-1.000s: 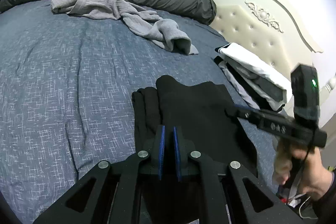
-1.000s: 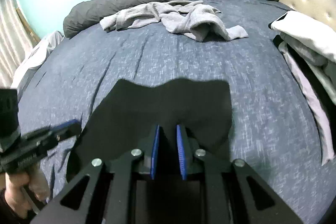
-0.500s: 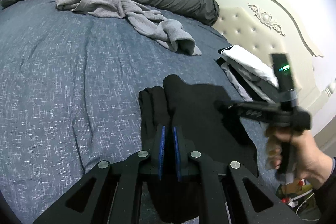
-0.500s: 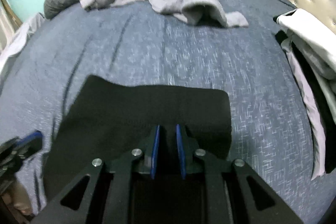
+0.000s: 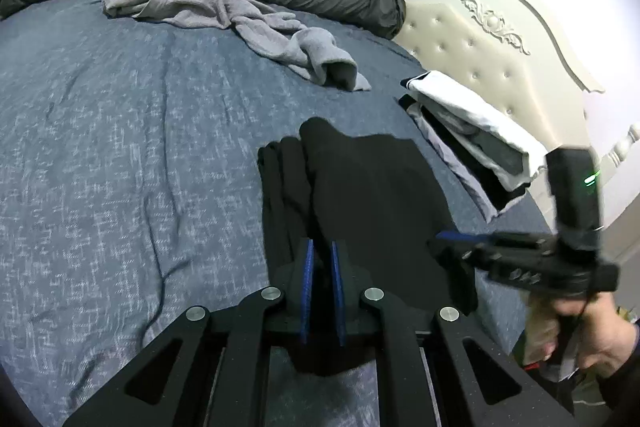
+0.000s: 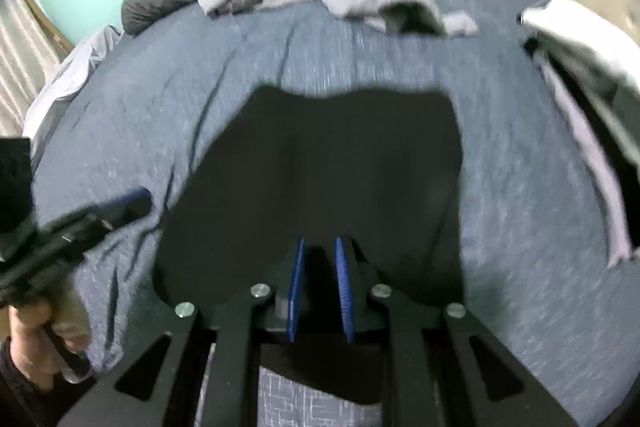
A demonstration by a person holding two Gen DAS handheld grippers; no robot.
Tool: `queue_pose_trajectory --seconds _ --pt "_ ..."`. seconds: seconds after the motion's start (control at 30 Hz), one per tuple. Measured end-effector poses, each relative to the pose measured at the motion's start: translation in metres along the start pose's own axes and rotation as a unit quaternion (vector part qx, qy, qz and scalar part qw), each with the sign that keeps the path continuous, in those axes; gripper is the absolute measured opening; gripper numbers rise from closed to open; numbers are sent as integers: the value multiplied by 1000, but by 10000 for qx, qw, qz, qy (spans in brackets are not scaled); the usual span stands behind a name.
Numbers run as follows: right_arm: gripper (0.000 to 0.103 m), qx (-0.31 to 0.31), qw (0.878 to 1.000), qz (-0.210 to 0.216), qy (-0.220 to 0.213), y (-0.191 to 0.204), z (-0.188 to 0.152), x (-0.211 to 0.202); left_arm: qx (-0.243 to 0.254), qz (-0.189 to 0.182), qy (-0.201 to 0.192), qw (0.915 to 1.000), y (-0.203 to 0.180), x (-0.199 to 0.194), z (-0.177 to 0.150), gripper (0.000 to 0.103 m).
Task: Fold clothes
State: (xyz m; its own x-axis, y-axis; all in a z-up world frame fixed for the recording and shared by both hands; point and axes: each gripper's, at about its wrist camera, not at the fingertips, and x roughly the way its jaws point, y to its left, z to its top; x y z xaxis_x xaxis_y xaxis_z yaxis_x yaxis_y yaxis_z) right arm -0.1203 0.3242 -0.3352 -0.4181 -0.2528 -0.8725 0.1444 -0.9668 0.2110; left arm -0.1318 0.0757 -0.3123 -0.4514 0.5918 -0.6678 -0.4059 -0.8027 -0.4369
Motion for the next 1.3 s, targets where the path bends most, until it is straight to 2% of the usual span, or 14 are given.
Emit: queue_pose_trajectory --seconds 0.13,0.23,0.3,0.43,0.5,0.57,0.6,0.67,0.83,0.93,1.03,1.13,1.3 --pt "16 119 9998 130 68 -3 -3 13 43 52 141 9999 6 -2 -8 16" --pt "16 294 9984 341 -355 -10 2 -16 86 98 209 9997 10 -4 -13 18" --pt "16 315 9972 291 -609 -18 5 -39 49 89 224 9997 13 -7 -15 19" --pt "17 653 9951 318 -676 -48 -3 -63 -135 -40 270 9995 17 -8 -20 30" --pt "27 783 9950 319 -528 -58 -11 -62 -254 -182 303 9991 16 -6 -21 44" --pt "44 892 9948 337 -345 -67 -18 -56 -363 -316 354 9982 15 -3 -22 54" --pt "48 972 9944 348 -221 -70 -21 -50 -392 -337 390 9979 14 0 -23 59" --pt "58 1134 9929 370 14 -76 -28 -38 -485 -365 508 9969 14 7 -25 61" --pt "65 1389 9888 510 194 -85 -39 -20 -680 -386 745 9942 15 25 -27 65" --pt "68 1525 9858 656 247 -88 -38 -12 -793 -427 817 9926 18 31 -29 72" --pt "70 1584 9838 798 268 -91 -36 -7 -963 -510 900 9900 22 39 -29 74" --pt "71 1604 9824 913 285 -94 -36 -3 -1082 -557 935 9881 26 44 -29 81" --pt "71 1651 9796 1149 -39 -96 -34 -16 -1098 -611 810 9888 24 39 -23 81"
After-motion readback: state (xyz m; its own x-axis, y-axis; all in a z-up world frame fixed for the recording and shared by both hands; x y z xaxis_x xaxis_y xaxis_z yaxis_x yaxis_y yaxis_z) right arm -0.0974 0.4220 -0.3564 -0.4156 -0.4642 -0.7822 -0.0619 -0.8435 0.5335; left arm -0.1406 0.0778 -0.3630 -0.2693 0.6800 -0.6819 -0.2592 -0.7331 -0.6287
